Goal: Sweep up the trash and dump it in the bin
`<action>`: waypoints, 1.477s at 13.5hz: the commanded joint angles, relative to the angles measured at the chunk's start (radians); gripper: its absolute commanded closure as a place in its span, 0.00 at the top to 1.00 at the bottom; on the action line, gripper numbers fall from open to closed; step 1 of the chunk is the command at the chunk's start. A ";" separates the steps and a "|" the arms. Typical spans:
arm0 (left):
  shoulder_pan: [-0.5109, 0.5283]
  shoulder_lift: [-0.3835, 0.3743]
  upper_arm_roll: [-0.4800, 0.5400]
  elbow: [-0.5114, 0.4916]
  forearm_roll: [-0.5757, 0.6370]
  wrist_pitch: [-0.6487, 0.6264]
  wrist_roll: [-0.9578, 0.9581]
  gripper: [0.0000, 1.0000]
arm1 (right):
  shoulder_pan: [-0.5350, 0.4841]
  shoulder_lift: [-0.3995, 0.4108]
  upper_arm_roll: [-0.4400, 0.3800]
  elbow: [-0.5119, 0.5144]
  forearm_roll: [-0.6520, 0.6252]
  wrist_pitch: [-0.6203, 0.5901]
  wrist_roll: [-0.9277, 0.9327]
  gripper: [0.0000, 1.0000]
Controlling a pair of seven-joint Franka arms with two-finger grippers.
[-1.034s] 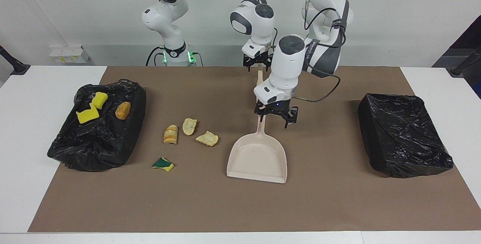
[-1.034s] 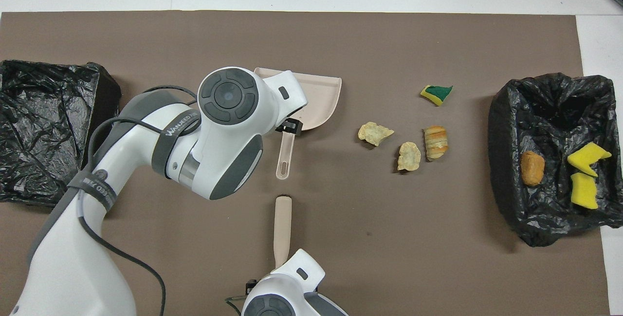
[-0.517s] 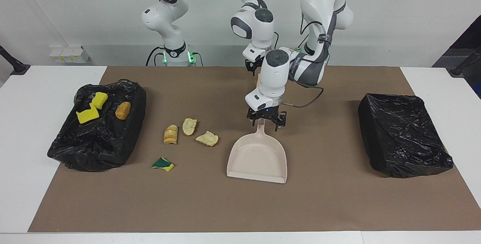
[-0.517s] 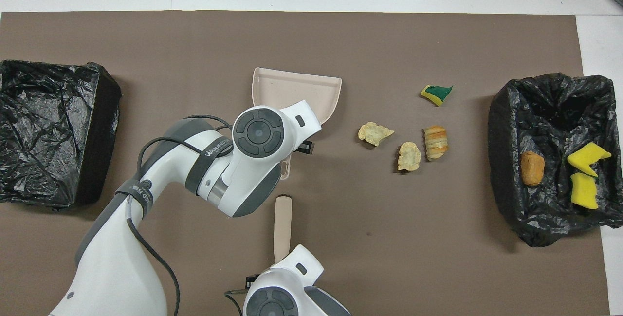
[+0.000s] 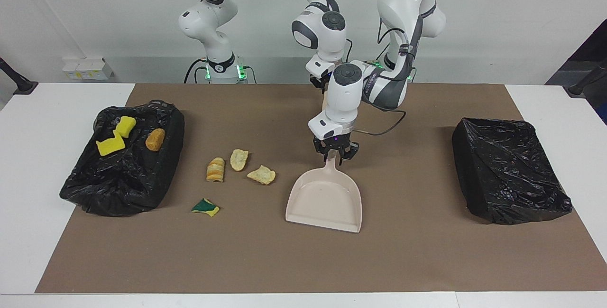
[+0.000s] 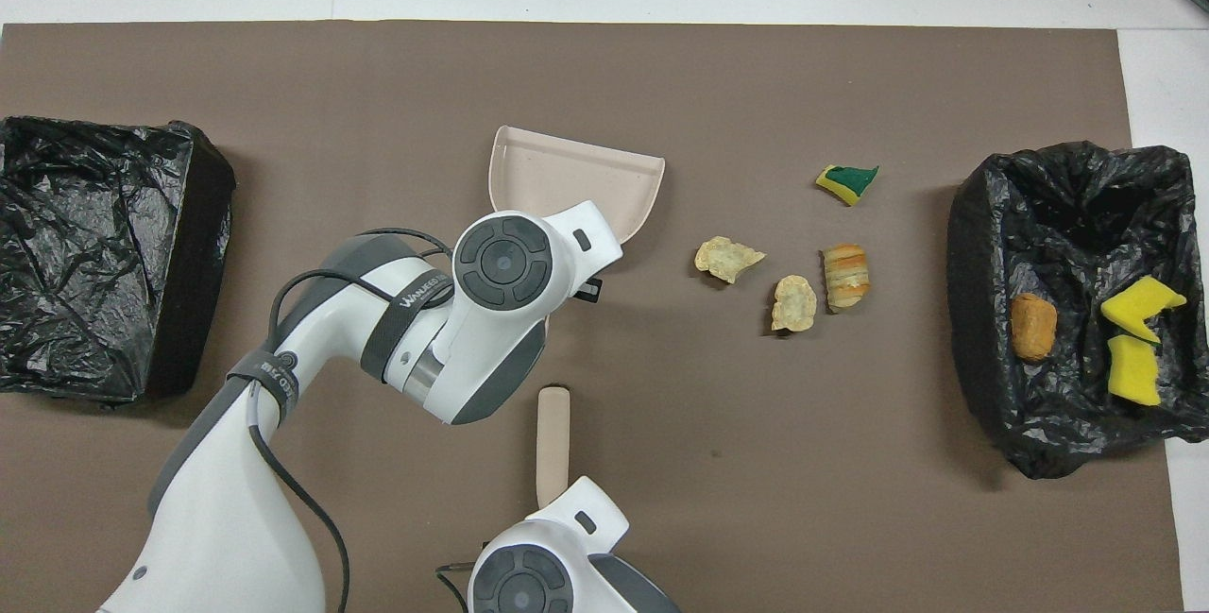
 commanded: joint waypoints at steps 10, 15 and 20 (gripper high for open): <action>0.122 -0.126 0.023 -0.012 0.021 -0.155 0.473 0.00 | -0.358 -0.175 -0.005 0.026 -0.037 -0.313 -0.114 0.00; 0.188 -0.124 0.023 -0.015 0.021 -0.184 0.891 0.00 | -0.539 -0.163 -0.004 0.008 -0.178 -0.340 -0.178 0.00; 0.196 -0.140 0.023 -0.038 0.031 -0.244 1.150 0.00 | -0.682 -0.163 -0.004 -0.029 -0.307 -0.340 -0.323 0.00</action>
